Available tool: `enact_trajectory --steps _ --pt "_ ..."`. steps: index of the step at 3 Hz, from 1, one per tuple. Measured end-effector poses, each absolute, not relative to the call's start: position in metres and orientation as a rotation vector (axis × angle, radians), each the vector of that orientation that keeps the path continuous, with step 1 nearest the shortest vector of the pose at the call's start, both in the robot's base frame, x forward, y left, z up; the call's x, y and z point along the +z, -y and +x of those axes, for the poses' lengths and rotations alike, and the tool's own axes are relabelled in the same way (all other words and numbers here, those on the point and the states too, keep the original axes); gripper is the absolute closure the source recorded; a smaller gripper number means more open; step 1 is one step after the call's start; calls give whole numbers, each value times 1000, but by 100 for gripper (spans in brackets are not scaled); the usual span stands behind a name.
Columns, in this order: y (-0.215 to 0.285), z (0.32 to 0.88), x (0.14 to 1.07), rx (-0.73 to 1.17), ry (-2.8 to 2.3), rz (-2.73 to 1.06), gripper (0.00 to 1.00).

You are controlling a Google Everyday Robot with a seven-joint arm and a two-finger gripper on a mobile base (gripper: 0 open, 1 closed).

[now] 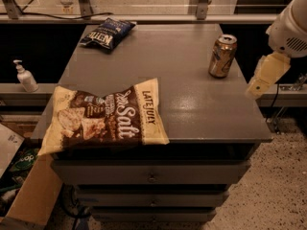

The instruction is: Move orange can near blue chip bag

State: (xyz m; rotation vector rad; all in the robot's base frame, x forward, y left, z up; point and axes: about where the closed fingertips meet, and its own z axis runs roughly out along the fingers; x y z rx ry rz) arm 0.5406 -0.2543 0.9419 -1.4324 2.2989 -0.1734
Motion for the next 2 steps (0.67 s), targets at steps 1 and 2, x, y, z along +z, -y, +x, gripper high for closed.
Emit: enact_trajectory --steps 1,2 --pt "277 580 903 -135 -2297 -1327 0" --pt "287 616 872 -50 -2260 -1245 0"
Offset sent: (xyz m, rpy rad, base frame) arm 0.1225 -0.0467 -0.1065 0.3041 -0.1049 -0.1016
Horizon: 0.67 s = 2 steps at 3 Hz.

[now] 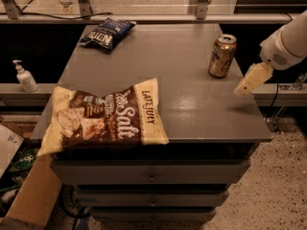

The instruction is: Move orange can near blue chip bag

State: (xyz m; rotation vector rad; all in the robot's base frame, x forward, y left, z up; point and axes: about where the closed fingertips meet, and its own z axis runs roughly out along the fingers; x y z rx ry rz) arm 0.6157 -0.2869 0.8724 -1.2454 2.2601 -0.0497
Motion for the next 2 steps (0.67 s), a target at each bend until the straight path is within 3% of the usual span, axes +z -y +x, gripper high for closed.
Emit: enact_trajectory --steps 2 --pt "278 665 844 257 -2152 -1029 0"
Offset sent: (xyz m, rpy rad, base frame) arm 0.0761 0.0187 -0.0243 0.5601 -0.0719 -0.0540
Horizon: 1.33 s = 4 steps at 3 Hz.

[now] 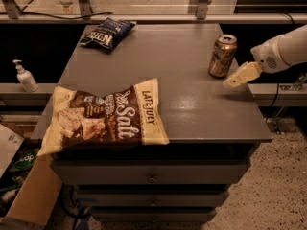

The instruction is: Move orange can near blue chip bag

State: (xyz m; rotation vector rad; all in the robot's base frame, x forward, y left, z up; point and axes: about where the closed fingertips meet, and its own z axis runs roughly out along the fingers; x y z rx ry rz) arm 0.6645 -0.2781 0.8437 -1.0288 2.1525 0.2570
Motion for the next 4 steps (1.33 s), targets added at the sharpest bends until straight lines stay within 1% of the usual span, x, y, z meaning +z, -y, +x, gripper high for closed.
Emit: enact_trajectory --steps 1,2,3,4 --pt "267 684 852 413 -2113 -929 0" --pt "246 690 865 549 -2070 -889 3" --pt "224 691 870 662 -2023 -889 21" --pt "217 687 872 702 -1993 -890 44"
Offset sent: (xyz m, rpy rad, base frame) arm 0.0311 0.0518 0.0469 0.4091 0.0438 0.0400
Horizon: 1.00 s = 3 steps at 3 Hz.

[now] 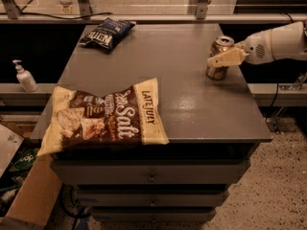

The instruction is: Move orange can near blue chip bag

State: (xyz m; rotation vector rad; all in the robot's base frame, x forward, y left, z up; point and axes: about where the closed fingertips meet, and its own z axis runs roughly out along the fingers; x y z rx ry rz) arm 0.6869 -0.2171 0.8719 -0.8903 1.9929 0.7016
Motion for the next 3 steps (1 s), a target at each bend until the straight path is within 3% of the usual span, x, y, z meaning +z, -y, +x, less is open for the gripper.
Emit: enact_trajectory --steps 2,3 --pt "211 689 868 712 -1994 -898 91" --pt "212 687 870 706 -1985 -868 100"
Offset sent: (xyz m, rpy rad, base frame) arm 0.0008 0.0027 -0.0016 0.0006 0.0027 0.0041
